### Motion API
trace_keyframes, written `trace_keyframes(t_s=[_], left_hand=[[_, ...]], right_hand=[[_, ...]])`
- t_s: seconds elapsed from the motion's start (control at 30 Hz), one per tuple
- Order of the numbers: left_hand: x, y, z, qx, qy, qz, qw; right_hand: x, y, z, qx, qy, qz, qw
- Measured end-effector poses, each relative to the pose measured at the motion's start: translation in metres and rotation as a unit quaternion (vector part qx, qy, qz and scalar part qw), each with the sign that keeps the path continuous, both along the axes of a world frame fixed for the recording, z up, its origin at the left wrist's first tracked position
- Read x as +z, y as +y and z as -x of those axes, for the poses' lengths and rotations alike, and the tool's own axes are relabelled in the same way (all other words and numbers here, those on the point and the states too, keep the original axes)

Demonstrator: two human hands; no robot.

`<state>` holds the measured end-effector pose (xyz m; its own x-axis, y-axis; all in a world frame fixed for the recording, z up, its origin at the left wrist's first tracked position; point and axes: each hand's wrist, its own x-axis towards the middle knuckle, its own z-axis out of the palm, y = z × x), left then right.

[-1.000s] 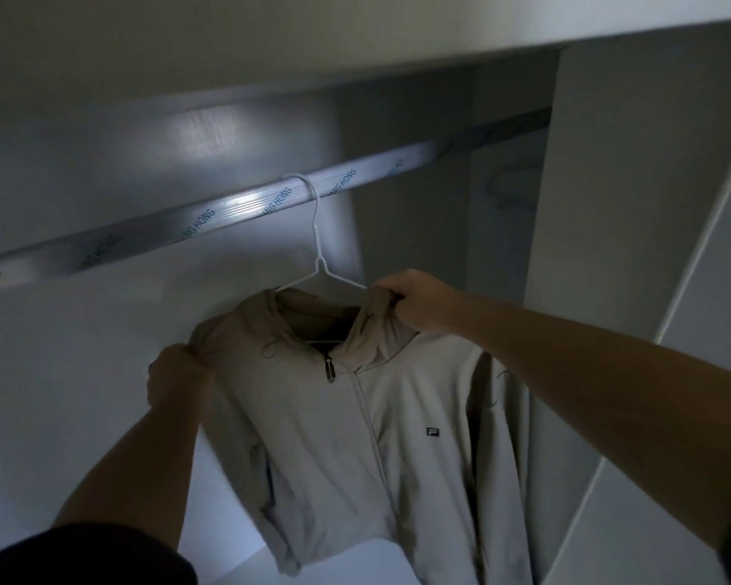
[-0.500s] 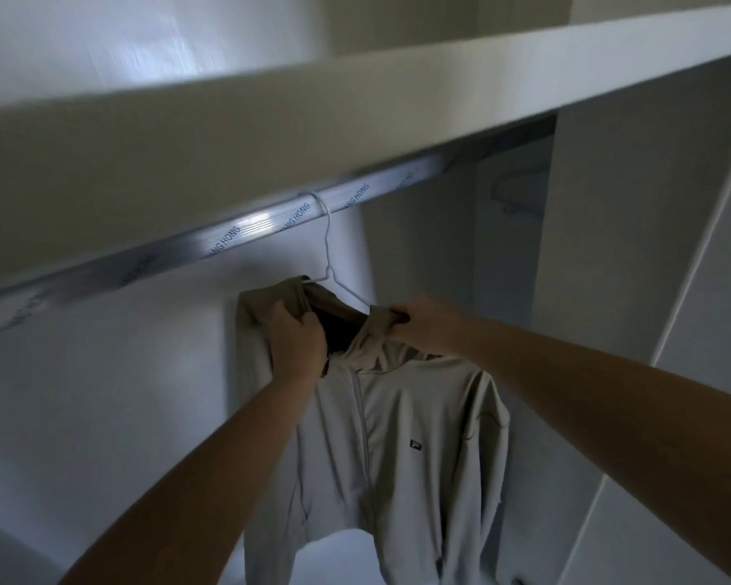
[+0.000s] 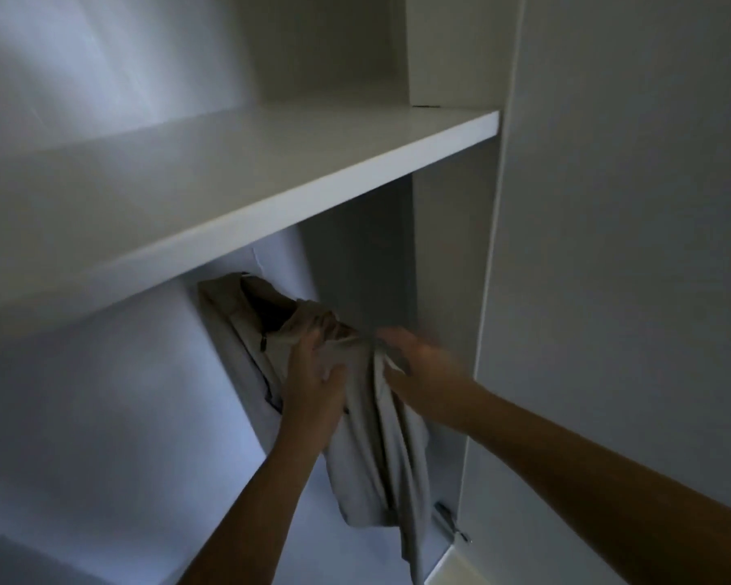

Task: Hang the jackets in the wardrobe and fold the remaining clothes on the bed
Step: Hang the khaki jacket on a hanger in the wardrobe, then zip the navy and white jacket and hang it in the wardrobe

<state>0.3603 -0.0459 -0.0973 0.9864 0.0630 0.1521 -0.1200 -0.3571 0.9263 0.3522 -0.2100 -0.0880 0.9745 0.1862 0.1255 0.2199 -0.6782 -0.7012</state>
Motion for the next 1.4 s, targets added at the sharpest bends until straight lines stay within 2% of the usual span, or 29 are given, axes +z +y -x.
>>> trace_keyframes(t_s=[0.1,0.2,0.37,0.5,0.6,0.7,0.93,1.03,1.13,1.4], left_hand=[[-0.012,-0.030,0.059,-0.079,0.069,0.045,0.993],[-0.019,-0.077,0.125,-0.154,0.141,0.095,0.973],[-0.001,-0.188,0.245,-0.237,0.058,0.125,0.962],[-0.002,-0.278,0.349,-0.313,0.074,0.144,0.936],[-0.007,-0.340,0.419,-0.395,0.099,0.131,0.904],[-0.005,-0.399,0.480,-0.490,0.099,0.090,0.862],[-0.001,-0.527,0.590,-0.646,0.077,0.055,0.757],[-0.011,-0.580,0.625,-0.692,0.084,0.044,0.716],[-0.022,-0.629,0.651,-0.715,0.097,0.042,0.691],[-0.026,-0.817,0.741,-0.817,0.088,-0.001,0.569]], right_hand=[[-0.005,-0.032,0.089,-0.014,0.021,-0.083,0.996],[-0.006,-0.076,0.177,-0.080,0.036,-0.140,0.986],[0.003,-0.167,0.308,-0.201,0.026,-0.181,0.962],[-0.001,-0.233,0.421,-0.281,0.017,-0.242,0.929],[-0.004,-0.280,0.506,-0.371,-0.007,-0.284,0.884],[-0.001,-0.327,0.590,-0.472,-0.044,-0.316,0.822],[-0.001,-0.414,0.740,-0.647,-0.131,-0.317,0.681],[-0.009,-0.447,0.789,-0.695,-0.149,-0.309,0.632],[-0.015,-0.478,0.822,-0.724,-0.154,-0.312,0.596],[-0.026,-0.605,0.919,-0.811,-0.187,-0.298,0.468]])
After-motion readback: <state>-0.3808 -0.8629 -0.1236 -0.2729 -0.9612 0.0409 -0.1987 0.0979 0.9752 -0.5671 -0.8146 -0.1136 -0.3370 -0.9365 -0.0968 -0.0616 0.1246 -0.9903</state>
